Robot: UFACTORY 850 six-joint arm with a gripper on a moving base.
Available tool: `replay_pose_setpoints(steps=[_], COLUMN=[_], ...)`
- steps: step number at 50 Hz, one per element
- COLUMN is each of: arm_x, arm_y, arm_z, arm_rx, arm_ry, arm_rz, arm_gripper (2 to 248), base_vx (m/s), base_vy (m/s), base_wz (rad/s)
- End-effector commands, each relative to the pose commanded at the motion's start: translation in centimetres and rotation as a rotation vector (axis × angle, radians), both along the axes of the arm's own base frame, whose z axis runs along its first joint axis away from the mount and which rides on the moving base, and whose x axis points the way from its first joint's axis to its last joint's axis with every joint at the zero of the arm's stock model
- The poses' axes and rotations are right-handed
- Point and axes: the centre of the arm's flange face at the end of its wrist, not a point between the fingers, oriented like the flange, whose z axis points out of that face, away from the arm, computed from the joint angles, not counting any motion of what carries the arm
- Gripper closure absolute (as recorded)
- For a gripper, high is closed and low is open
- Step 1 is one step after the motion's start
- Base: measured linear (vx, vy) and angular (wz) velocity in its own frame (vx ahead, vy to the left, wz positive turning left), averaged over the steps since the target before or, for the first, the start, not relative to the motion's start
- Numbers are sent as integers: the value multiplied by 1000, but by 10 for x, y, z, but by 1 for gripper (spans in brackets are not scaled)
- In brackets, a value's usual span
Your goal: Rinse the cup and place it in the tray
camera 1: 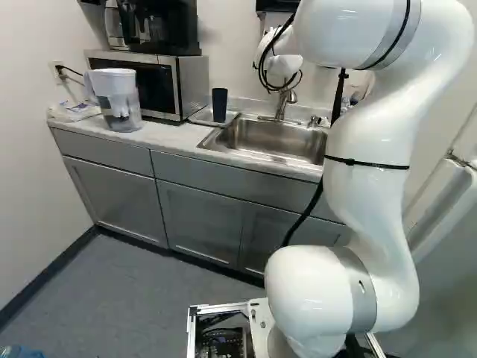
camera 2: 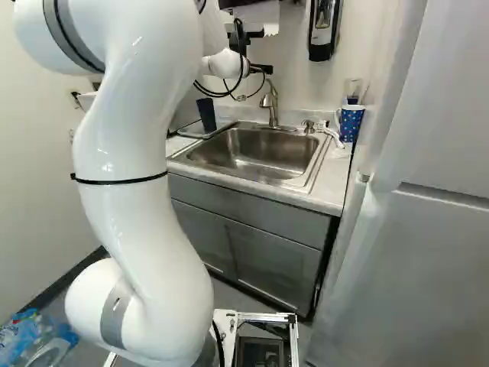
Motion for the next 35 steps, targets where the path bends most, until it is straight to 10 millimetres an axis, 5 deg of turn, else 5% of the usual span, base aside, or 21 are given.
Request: replay_pose_setpoints(steps=[35], arm_x=[-30], arm_y=[12], arm_z=[34], arm_rx=[-1], arm_ry=[-25], arm_rz=[17], arm_gripper=[3], base_vx=[0], base_vy=[0], base_wz=[0])
